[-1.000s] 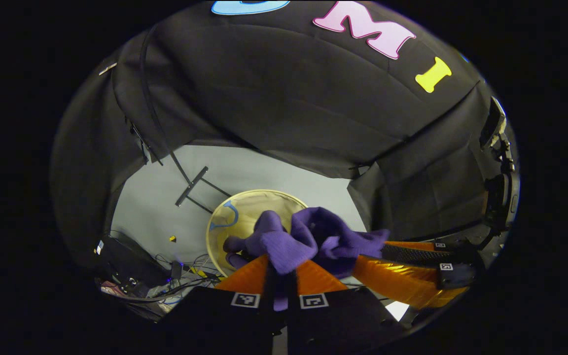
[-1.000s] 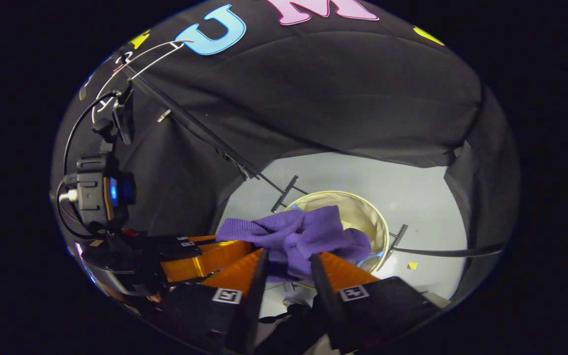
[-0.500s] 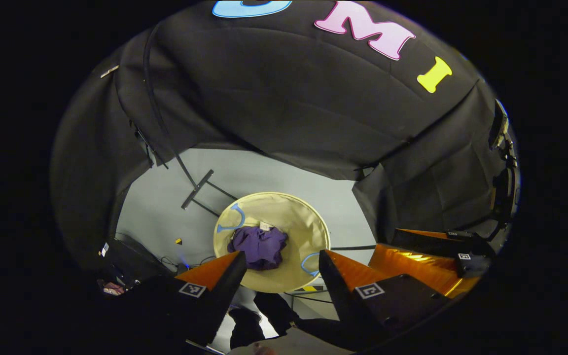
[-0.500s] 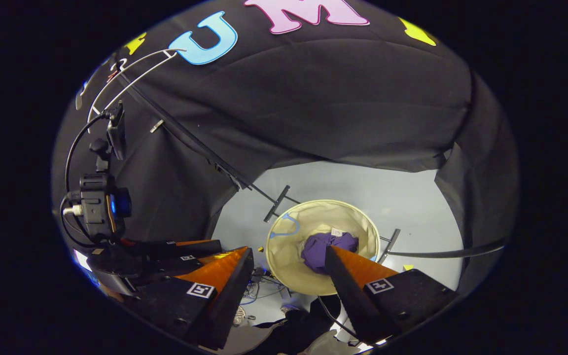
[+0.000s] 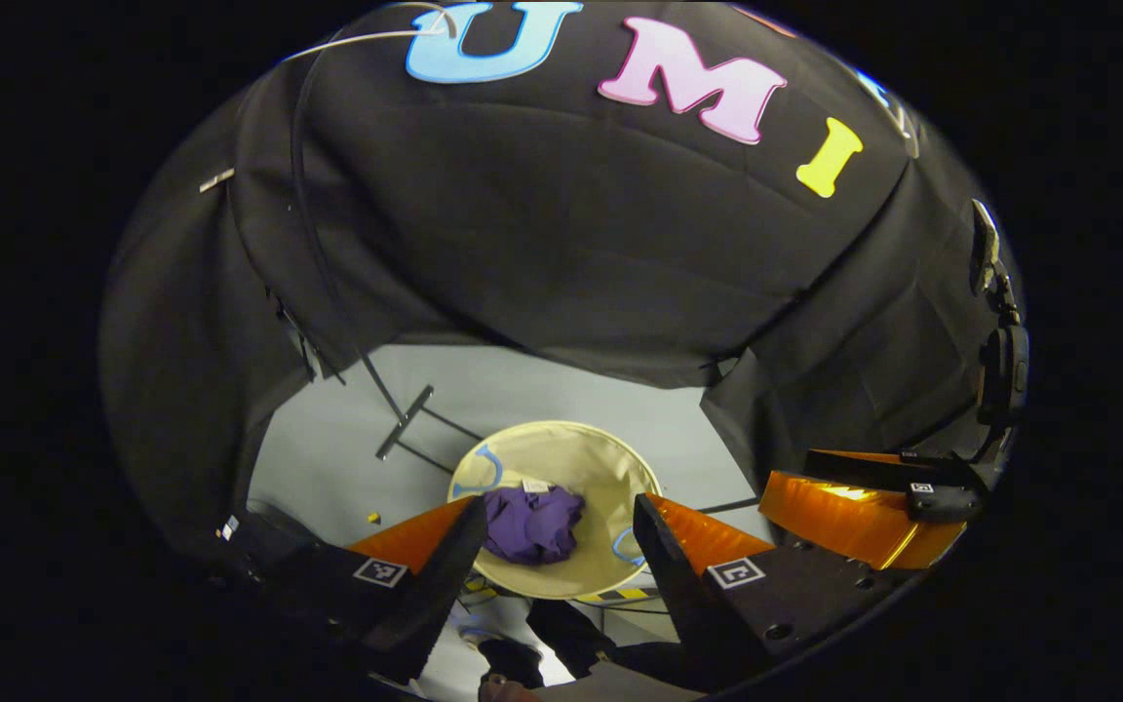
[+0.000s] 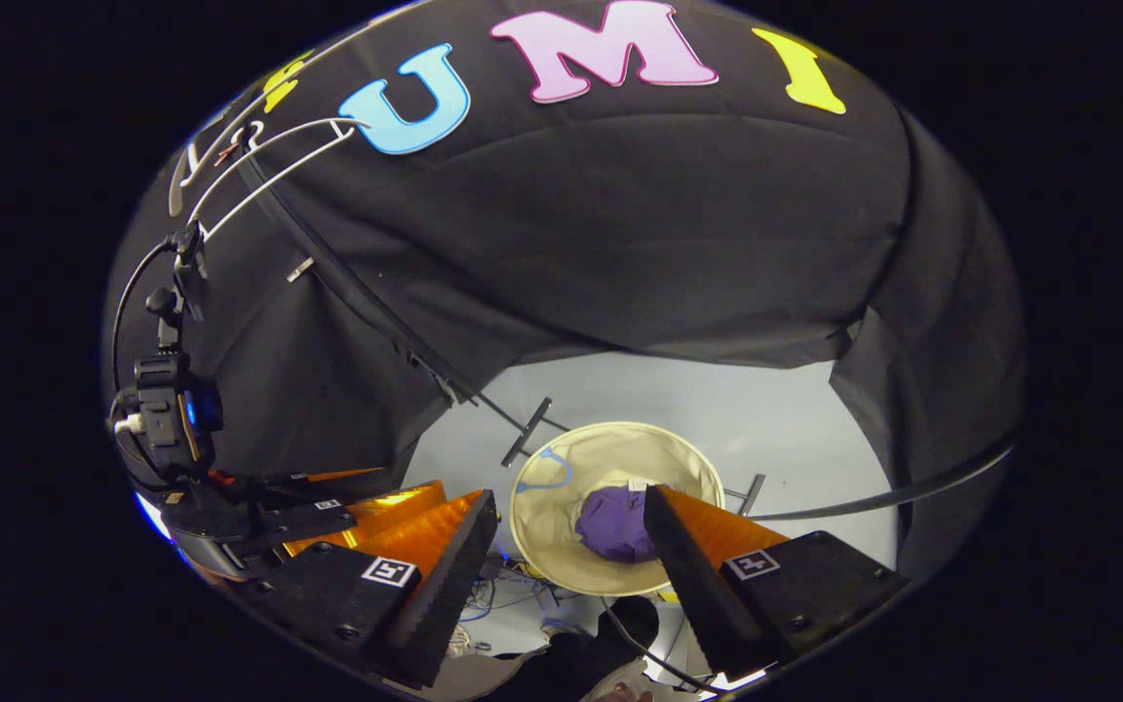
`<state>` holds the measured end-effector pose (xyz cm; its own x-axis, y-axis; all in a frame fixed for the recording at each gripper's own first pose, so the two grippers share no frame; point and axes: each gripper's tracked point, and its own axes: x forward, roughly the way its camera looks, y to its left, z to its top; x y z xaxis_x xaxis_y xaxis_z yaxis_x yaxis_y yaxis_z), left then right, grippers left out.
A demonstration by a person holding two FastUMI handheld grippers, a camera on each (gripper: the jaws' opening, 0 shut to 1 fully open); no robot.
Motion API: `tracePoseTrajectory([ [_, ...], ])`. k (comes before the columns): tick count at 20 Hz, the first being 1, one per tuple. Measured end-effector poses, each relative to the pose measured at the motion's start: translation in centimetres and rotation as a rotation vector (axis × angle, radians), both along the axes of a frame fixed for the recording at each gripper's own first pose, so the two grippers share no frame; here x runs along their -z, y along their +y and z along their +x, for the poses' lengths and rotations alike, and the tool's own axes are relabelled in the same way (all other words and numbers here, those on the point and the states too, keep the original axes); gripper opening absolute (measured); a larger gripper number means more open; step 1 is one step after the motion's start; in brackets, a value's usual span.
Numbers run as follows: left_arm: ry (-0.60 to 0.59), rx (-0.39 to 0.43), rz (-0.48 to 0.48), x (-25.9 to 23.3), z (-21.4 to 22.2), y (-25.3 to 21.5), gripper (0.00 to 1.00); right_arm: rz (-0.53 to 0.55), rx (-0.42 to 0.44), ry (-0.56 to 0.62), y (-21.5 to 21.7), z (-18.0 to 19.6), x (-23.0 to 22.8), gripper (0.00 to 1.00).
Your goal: Grasp the clothes on the hanger with both hands and then place them into the laundry hamper below.
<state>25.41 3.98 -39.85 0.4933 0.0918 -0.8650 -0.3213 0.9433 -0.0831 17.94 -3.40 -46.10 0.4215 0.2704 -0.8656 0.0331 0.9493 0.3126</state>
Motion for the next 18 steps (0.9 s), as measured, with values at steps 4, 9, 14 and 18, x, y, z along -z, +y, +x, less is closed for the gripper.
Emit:
tracePoseTrajectory([
  [4,-0.134,0.07,0.076,-5.9,0.0,0.2,0.96,-0.032,0.032,-0.117,0.6,0.2,-4.4,0.99],
  [9,-0.353,0.163,0.141,-14.8,-2.6,-0.6,0.96,-0.052,0.075,-0.305,2.0,-1.1,-12.9,0.99],
  [14,-0.6,0.217,0.207,-24.3,-4.8,-0.5,0.95,-0.154,0.095,-0.626,3.1,-2.8,-23.4,0.99],
  [18,-0.795,0.276,0.267,-31.6,-9.9,-1.7,0.92,-0.243,0.105,-0.827,4.8,-6.4,-30.6,0.98],
])
